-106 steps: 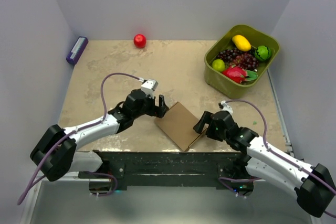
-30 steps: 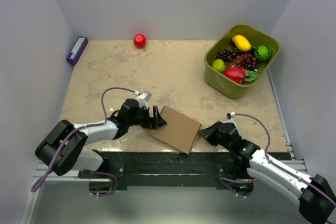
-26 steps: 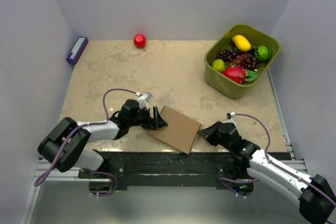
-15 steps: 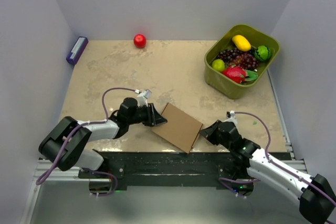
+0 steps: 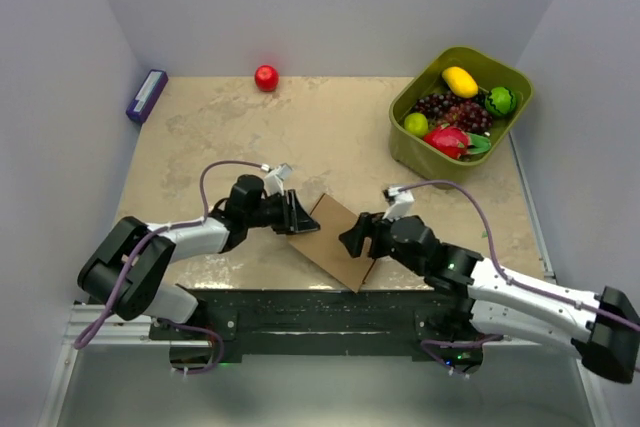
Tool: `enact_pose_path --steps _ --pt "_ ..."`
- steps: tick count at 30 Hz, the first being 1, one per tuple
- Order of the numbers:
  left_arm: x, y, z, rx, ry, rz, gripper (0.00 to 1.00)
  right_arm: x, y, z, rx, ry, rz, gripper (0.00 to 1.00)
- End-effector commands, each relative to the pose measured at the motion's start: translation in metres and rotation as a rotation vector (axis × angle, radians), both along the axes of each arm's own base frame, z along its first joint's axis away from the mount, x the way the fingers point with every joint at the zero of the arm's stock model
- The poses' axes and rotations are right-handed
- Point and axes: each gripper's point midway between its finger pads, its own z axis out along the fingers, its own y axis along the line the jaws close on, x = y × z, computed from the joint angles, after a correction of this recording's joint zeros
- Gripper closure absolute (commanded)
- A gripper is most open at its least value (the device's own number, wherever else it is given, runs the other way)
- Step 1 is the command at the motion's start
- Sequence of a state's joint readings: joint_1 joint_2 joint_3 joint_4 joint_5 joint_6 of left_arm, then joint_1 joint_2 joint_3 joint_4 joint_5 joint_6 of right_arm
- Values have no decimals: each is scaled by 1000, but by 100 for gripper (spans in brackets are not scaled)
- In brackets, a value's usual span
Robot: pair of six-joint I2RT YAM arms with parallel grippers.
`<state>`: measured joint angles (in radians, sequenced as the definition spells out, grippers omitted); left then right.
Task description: Fold the paper box
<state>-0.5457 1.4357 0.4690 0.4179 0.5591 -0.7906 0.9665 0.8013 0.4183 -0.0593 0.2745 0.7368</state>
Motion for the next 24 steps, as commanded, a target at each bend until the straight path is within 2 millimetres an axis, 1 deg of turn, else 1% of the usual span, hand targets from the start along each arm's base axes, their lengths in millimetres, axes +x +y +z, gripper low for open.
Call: enact_pose_path --steps 1,2,3,4,5,6,7,8,9,10,11,13,16,17,19,20,21,22,23,24 --pt "3 13 -3 8 57 -7 79 -3 30 18 -192 -183 60 19" --pt "4 18 -5 3 73 -3 79 -4 37 28 -217 -204 52 19" --pt "3 20 -7 5 86 1 79 -7 42 26 -261 -220 49 19" --pt "2 24 -9 13 102 1 79 -14 47 18 -337 -252 32 19" --pt "3 28 -10 11 115 8 79 -16 56 23 -355 -268 31 18" --pt "3 31 -10 11 118 10 79 -19 61 22 -380 -281 35 18" --pt "1 34 -12 17 132 12 79 -26 69 11 -435 -291 52 18" --pt "1 37 -11 12 137 14 79 -26 76 17 -441 -311 40 18" --pt "2 39 -11 12 141 18 79 -28 81 16 -463 -328 46 18" --pt "1 42 -12 16 149 20 79 -34 89 14 -482 -342 66 18" --pt "1 44 -10 11 153 22 79 -35 96 10 -519 -358 64 18" --pt "-1 47 -10 14 164 18 78 -38 102 4 -565 -376 69 18" --pt "-5 50 -9 1 190 9 78 -35 109 -5 -646 -404 66 18" --pt "-7 51 -8 -8 198 0 79 -34 114 -12 -681 -411 75 18" --pt "-12 53 -8 -7 217 -9 78 -34 117 -17 -735 -435 92 18" --pt "-11 56 -7 -9 219 -2 78 -32 119 -16 -752 -441 87 18" --pt "-12 58 -6 -14 223 0 78 -30 118 -21 -792 -454 81 18" --pt "-15 59 -4 -24 234 -4 78 -30 118 -22 -807 -461 82 18" --pt "-14 62 -3 -30 238 2 78 -30 119 -21 -823 -472 80 18" --pt "-14 63 -1 -35 241 3 78 -29 119 -26 -847 -477 76 18"
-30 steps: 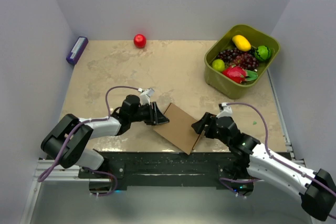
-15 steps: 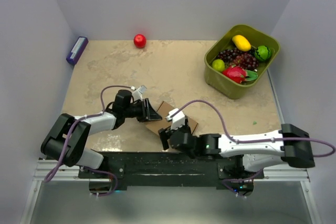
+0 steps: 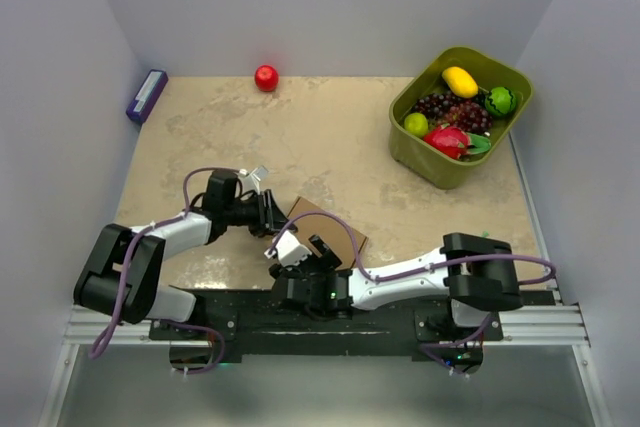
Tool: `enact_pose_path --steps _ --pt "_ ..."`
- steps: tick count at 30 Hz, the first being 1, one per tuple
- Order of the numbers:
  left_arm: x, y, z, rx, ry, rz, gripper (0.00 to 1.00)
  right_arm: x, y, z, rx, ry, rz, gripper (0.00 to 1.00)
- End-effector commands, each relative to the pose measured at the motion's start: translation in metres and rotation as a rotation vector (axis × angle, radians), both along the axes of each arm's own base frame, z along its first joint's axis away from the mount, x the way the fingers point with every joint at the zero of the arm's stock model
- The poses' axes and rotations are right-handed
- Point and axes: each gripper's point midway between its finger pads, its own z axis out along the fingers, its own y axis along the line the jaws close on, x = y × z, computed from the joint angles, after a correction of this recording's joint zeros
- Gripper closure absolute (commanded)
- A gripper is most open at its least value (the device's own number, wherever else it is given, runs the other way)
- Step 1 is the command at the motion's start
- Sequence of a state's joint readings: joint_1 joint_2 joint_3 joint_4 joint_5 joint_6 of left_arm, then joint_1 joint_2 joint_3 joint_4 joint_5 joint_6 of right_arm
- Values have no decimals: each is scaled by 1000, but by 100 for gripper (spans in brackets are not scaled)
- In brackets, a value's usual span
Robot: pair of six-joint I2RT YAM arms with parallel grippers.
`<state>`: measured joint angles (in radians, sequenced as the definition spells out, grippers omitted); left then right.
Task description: Fold the paper box
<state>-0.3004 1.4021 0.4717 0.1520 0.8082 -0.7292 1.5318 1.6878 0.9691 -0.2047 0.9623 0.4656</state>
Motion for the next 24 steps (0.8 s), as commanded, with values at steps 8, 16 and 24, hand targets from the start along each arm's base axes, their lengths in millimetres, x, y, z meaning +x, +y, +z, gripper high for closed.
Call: enact_pose_path --steps 8,16,24 --pt "-11 12 13 -33 32 -16 78 18 -2 1 -160 -196 -128 18" --pt "-16 14 13 -42 42 -25 79 25 -8 -11 -224 -267 -191 31" --pt "-9 19 17 4 -30 -18 35 24 -10 -7 -263 -253 -142 61"
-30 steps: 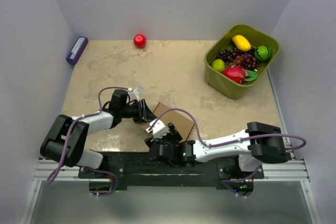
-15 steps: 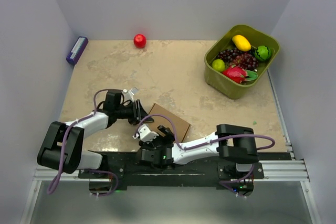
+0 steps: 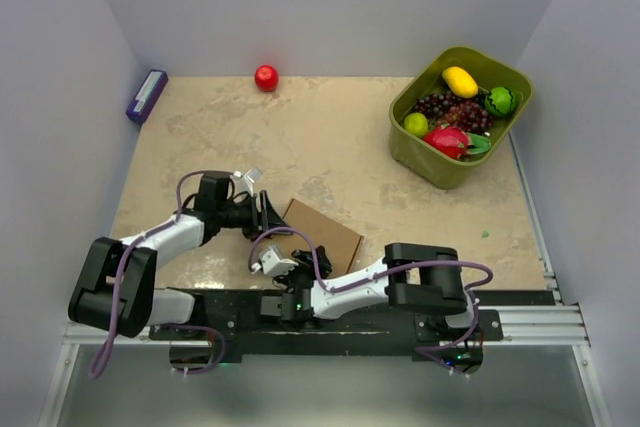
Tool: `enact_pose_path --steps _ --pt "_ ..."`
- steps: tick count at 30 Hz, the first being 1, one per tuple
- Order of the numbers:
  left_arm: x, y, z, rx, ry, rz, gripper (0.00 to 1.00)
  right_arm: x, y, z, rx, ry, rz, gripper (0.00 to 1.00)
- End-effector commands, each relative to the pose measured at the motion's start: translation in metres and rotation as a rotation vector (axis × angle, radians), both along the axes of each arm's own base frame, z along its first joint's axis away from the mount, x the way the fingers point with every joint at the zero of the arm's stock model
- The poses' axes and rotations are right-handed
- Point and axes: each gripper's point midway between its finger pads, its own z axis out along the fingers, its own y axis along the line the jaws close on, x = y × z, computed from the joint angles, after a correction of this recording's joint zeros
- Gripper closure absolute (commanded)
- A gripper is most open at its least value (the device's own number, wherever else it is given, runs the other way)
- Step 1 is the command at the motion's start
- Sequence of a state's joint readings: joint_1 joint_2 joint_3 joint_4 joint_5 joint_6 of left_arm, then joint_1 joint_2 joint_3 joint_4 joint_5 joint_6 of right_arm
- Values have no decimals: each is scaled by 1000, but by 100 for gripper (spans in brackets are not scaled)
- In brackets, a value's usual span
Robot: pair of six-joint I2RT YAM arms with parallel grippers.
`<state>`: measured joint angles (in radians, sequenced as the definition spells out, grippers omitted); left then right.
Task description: Fold the paper box
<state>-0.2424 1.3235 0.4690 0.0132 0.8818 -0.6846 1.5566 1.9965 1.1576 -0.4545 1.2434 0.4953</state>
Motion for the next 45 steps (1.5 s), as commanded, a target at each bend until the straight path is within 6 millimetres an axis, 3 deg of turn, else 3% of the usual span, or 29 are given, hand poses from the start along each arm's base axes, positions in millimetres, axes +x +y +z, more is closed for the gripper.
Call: enact_pose_path --steps 1,2,6,8,10,13,14,18,21,25,33,39,45 --pt "8 8 5 45 -84 11 29 5 3 17 82 -3 -9 62" --pt "11 9 6 54 -102 16 20 5 1 17 64 7 0 65" --pt "34 24 20 165 -230 29 4 7 -9 20 51 81 11 68" --pt "50 42 23 270 -293 90 1 8 -16 26 55 126 12 68" --pt "67 64 37 376 -385 165 0 11 -24 40 89 158 10 69" --pt "83 86 61 462 -498 275 0 14 -28 44 128 278 44 69" --pt "86 91 67 480 -524 303 0 16 -30 56 157 306 65 69" --pt "97 108 101 542 -677 385 1 24 -37 72 241 478 138 68" --pt "94 101 112 510 -767 336 5 36 -46 87 298 541 178 68" --pt "78 68 129 382 -898 189 8 29 -41 85 330 697 313 68" --pt "54 -1 171 266 -1143 -98 12 35 -32 73 342 765 418 70" --pt "68 -6 169 329 -1163 -100 21 49 -27 71 371 770 445 70" --pt "57 -7 157 316 -1193 -146 25 52 -23 64 390 795 465 70"
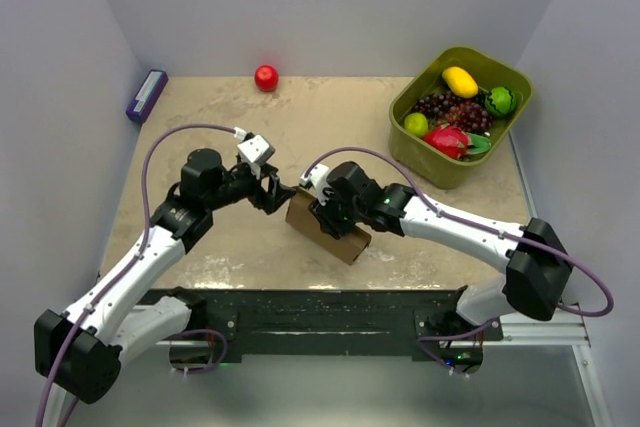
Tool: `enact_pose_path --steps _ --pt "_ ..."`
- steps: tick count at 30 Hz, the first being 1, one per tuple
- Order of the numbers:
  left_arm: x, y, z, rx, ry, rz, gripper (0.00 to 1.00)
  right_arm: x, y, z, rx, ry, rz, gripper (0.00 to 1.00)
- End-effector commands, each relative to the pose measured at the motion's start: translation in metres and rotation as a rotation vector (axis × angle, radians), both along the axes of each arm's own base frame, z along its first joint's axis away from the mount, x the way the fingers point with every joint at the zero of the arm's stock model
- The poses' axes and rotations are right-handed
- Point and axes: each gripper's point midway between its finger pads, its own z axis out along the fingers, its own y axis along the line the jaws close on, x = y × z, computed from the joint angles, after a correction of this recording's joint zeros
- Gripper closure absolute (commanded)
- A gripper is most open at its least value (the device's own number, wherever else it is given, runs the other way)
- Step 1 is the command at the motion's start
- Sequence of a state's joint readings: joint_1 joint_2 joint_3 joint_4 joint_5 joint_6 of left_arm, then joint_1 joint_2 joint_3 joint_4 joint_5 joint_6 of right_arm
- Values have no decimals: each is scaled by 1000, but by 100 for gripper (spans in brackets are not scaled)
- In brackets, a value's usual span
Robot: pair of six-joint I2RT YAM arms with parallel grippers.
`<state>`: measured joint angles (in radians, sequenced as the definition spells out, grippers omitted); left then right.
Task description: Fold the paper box
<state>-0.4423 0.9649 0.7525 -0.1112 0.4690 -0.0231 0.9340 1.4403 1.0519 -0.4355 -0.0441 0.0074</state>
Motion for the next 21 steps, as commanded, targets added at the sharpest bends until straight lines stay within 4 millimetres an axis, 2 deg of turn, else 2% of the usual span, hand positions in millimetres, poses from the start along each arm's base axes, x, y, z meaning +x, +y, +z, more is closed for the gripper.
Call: enact_pose_path --steps 1,10,21 --pt "1 -1 9 6 -103 -21 25 2 13 -2 49 1 66 70" --pt "15 -4 -15 60 -15 -7 35 -2 16 -3 64 24 93 70" --pt "17 1 -17 66 -21 22 52 -2 16 -6 52 34 92 70"
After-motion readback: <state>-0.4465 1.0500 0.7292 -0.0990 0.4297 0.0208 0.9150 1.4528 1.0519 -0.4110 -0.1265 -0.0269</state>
